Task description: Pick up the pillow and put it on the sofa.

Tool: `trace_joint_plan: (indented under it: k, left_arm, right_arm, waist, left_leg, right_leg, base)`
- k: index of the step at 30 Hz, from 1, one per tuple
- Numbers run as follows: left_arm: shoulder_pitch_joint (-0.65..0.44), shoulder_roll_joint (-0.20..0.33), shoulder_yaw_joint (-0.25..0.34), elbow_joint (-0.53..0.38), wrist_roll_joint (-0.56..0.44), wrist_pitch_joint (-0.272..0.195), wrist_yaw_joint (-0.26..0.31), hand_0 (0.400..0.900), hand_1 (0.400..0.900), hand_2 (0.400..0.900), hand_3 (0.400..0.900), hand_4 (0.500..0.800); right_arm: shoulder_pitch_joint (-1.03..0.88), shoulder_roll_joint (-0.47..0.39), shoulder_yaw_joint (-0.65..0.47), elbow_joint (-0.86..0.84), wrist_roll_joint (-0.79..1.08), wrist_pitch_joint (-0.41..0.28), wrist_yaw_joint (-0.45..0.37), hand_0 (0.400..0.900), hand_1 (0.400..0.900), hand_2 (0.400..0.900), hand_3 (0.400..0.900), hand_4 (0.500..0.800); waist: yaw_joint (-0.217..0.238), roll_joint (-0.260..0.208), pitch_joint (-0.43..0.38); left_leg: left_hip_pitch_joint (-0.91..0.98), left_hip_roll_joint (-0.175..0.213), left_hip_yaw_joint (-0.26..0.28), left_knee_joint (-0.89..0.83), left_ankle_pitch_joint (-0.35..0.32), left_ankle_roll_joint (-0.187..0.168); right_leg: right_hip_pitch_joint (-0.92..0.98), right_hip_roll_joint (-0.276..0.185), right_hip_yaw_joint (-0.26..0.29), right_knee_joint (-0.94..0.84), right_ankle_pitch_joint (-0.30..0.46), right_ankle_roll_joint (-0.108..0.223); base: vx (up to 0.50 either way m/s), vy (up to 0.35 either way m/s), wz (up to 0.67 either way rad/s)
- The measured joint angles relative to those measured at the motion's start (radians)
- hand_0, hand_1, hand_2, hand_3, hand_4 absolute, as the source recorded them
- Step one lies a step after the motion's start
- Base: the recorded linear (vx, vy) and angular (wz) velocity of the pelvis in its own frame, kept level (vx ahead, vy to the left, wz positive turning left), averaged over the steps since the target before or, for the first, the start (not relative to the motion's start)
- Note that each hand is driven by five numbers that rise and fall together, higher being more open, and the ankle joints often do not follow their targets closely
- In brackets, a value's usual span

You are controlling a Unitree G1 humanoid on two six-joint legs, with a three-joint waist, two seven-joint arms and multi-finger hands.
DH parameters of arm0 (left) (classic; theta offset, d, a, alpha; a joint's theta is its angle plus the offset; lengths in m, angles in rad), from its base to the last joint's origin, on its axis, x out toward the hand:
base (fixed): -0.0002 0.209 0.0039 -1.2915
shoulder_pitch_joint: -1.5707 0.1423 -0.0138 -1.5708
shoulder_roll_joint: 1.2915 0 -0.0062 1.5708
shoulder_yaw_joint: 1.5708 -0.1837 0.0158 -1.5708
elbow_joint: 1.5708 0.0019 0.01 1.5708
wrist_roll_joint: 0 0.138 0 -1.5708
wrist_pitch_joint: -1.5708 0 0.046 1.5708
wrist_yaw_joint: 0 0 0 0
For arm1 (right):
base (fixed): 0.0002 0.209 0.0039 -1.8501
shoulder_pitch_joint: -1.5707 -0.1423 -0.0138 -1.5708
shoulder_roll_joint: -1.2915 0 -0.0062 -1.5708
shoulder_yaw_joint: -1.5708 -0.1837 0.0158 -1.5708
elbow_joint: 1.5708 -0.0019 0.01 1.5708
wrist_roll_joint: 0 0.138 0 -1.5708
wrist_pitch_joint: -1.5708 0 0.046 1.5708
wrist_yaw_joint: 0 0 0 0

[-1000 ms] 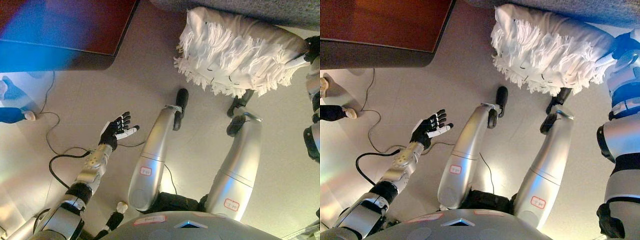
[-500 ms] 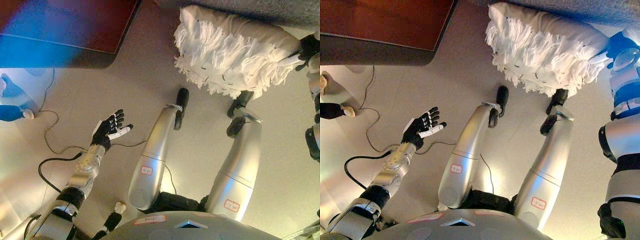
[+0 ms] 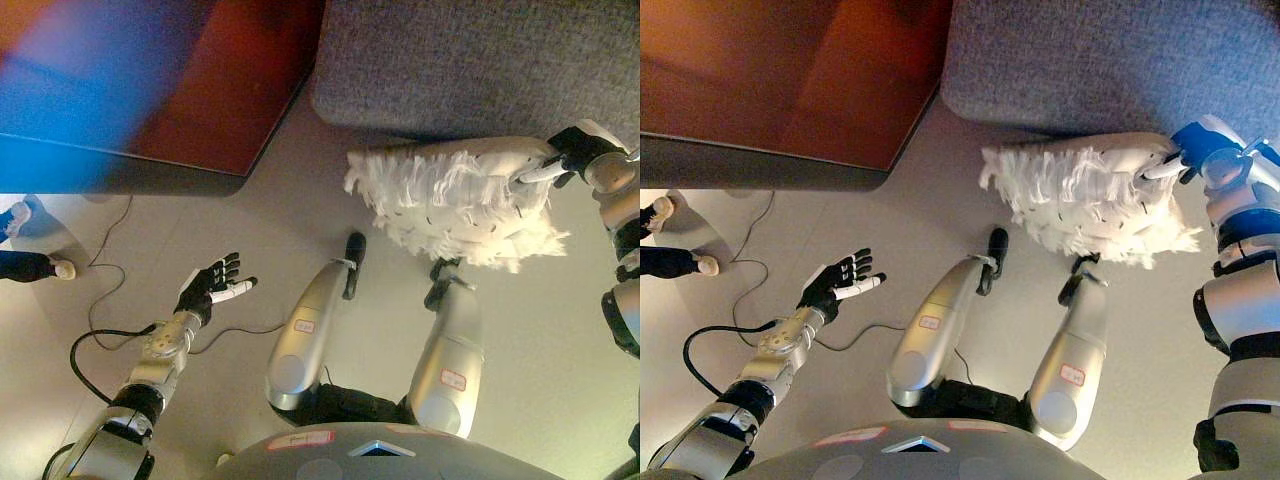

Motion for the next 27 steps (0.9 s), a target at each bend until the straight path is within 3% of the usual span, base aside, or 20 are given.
trace_joint_plan:
  k: [9, 14, 20, 27]
  left_arm:
    - [-0.051, -0.007, 0.046, 0.086, 0.091, 0.085, -0.013, 0.900, 0.900, 0.900, 0.900, 0.800]
    - [-0.038, -0.022, 0.110, 0.151, 0.141, 0.113, -0.010, 0.900, 0.900, 0.900, 0.900, 0.800]
    - [0.056, -0.050, 0.152, 0.176, 0.207, 0.147, -0.005, 0.900, 0.900, 0.900, 0.900, 0.800]
    - [0.132, -0.106, 0.217, 0.244, 0.258, 0.172, 0.003, 0.900, 0.900, 0.900, 0.900, 0.800]
  right_arm:
    - [0.099, -0.010, 0.000, -0.057, -0.034, -0.023, 0.084, 0.400, 0.400, 0.400, 0.400, 0.500]
    - [0.172, -0.020, -0.003, -0.180, -0.034, -0.046, 0.149, 0.400, 0.400, 0.400, 0.400, 0.500]
    - [0.267, -0.026, -0.012, -0.338, -0.028, -0.071, 0.263, 0.400, 0.400, 0.400, 0.400, 0.500]
    - [0.298, -0.075, -0.051, -0.420, 0.081, -0.076, 0.381, 0.400, 0.400, 0.400, 0.400, 0.500]
  waist:
    - [-0.020, -0.071, -0.012]
    - [-0.036, -0.126, -0.048]
    - [-0.041, -0.164, -0.163]
    - [-0.044, -0.176, -0.271]
  left_leg:
    - [0.200, 0.009, -0.014, -0.121, 0.013, -0.008]
    - [0.318, 0.022, -0.026, -0.193, 0.018, -0.016]
    - [0.464, 0.038, -0.034, -0.314, 0.029, -0.024]
    - [0.587, 0.055, -0.051, -0.451, 0.051, -0.037]
  right_leg:
    - [0.195, 0.005, -0.042, -0.091, -0.002, -0.003]
    - [0.326, 0.023, -0.074, -0.172, 0.002, -0.001]
    - [0.472, 0.053, -0.099, -0.297, 0.012, 0.007]
    - [0.594, 0.088, -0.116, -0.420, 0.021, 0.014]
  base:
    - [0.10, -0.057, 0.04]
    - [0.18, -0.020, 0.03]
    - [0.23, 0.000, 0.03]
    - [0.18, 0.017, 0.04]
